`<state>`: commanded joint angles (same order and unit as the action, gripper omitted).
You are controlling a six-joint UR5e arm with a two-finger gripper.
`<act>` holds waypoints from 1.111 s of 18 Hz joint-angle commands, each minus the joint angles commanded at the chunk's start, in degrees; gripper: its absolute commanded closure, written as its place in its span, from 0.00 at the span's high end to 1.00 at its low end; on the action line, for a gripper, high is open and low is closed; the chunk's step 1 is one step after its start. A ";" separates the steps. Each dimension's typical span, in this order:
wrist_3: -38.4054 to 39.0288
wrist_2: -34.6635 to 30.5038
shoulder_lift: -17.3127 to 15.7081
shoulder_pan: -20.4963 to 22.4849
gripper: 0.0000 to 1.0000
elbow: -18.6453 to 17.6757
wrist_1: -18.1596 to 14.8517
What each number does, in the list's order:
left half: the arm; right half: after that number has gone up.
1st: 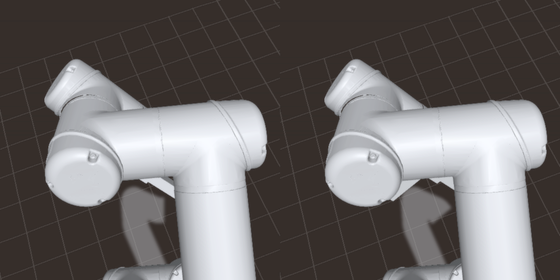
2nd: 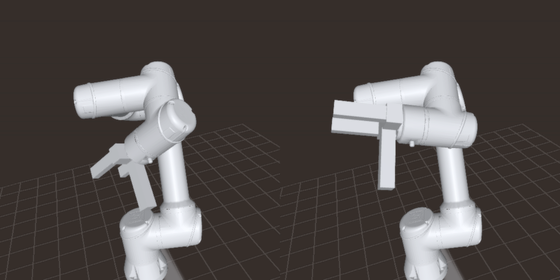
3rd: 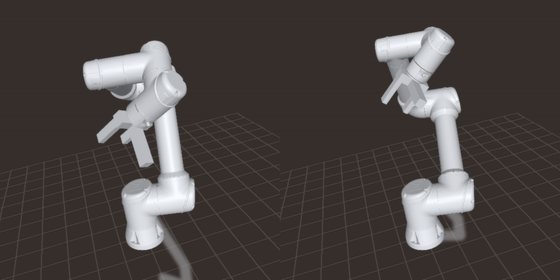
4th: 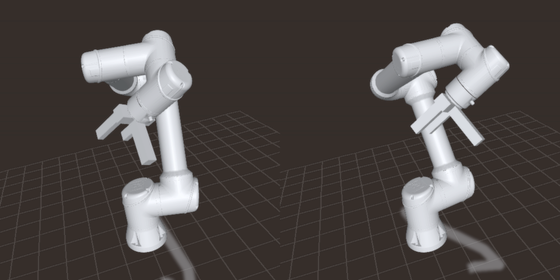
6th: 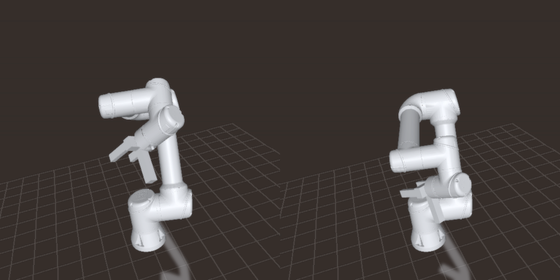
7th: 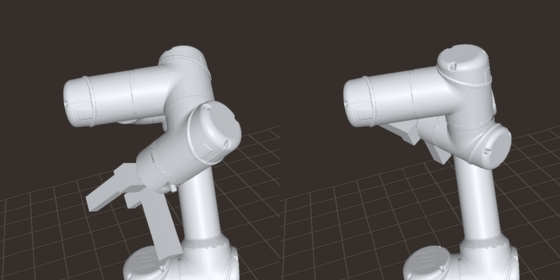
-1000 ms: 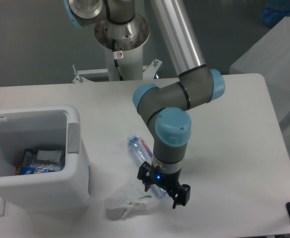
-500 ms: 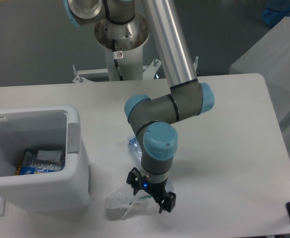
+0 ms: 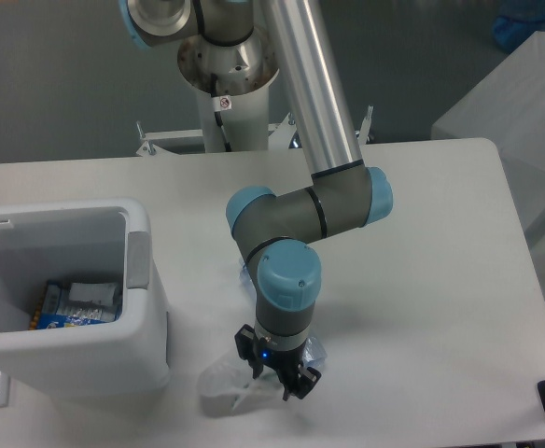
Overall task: Place the trash in the trash can
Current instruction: 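Close the gripper on the plastic bag, then lift the bag and carry it over the white trash bin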
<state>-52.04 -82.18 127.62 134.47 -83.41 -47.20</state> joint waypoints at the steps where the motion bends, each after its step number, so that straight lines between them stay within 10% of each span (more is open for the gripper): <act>1: 0.09 0.09 0.00 0.00 0.25 0.00 0.00; 20: 5.45 2.36 -5.10 0.88 0.18 2.19 0.00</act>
<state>-46.59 -79.81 122.52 135.35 -81.22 -47.20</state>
